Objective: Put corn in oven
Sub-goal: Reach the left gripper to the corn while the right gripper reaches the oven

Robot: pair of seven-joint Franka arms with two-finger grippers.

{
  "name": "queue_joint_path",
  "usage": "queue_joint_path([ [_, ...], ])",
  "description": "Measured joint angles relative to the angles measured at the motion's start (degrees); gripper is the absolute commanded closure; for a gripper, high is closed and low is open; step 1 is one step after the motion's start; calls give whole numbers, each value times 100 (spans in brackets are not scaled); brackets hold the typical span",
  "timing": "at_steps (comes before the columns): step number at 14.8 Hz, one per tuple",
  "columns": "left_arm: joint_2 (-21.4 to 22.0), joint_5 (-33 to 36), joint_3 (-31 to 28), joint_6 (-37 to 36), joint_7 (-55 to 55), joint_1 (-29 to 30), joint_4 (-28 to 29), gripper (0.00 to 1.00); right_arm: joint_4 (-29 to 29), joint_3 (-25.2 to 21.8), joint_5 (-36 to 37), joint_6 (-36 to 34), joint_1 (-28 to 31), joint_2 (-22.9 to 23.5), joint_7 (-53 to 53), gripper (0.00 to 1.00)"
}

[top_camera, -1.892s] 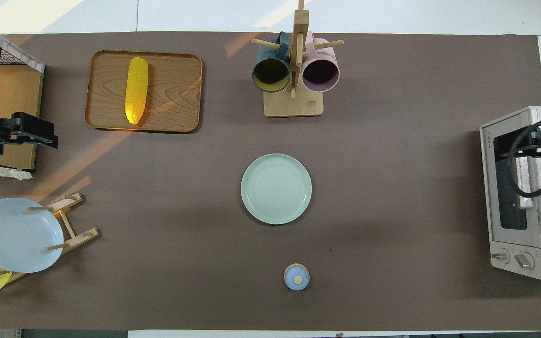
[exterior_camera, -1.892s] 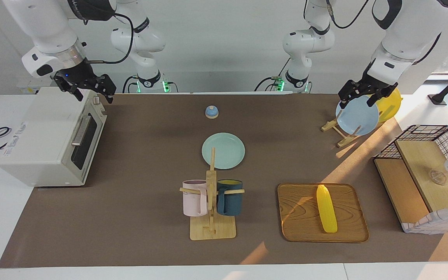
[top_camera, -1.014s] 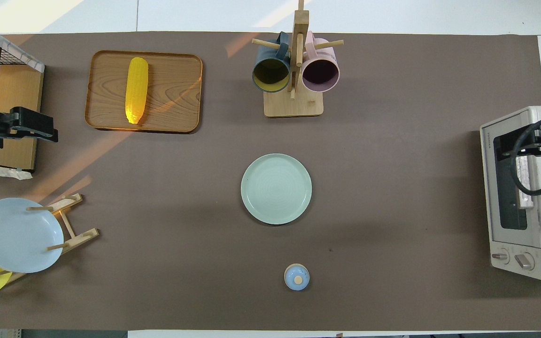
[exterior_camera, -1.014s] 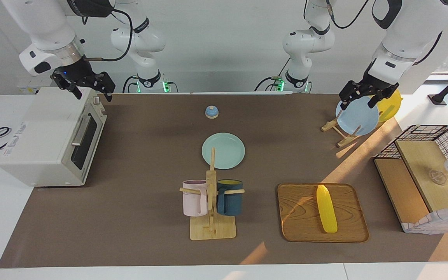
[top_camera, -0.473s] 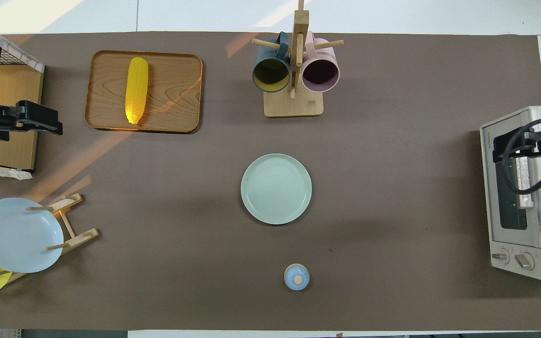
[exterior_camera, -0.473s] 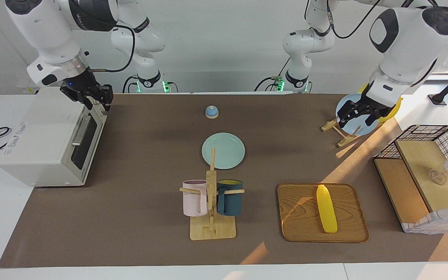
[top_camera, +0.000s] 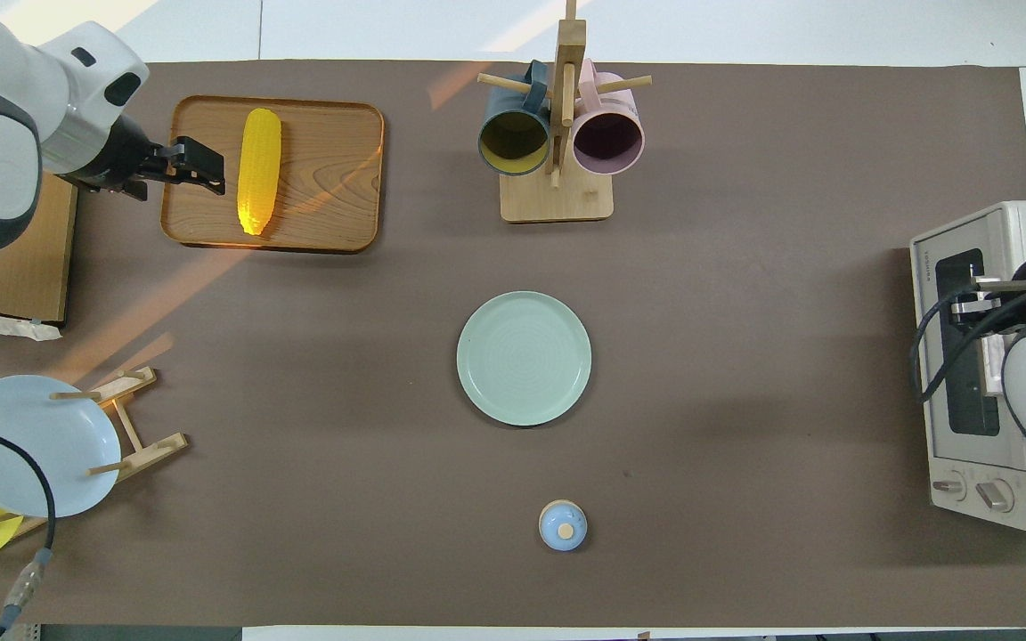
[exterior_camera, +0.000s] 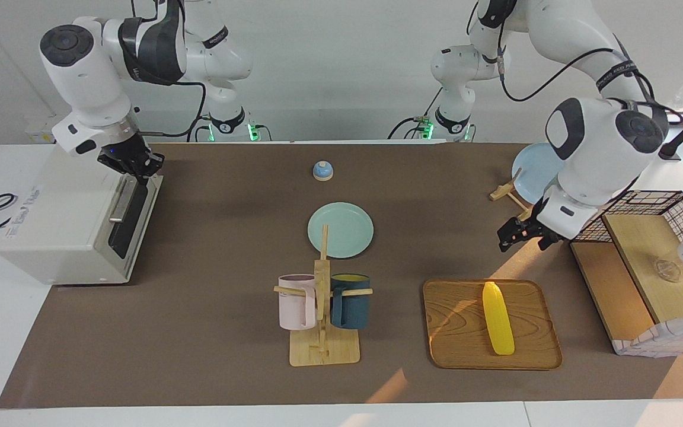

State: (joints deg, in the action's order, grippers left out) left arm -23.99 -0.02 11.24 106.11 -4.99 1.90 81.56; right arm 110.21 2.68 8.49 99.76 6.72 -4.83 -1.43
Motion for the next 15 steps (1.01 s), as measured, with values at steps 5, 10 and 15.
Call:
queue_joint_path([
  [5, -1492, 359, -13, 1061, 574, -141, -795, 0, 237, -11, 314, 373, 346, 246, -51, 100],
  [10, -1881, 761, -9, 1520, 698, -255, -821, 4, 340, 5, 599, 493, 392, 312, -60, 100],
  [15, -1883, 783, -17, 1639, 835, -298, -707, 40, 524, 66, 573, 661, 297, 231, -257, 100],
])
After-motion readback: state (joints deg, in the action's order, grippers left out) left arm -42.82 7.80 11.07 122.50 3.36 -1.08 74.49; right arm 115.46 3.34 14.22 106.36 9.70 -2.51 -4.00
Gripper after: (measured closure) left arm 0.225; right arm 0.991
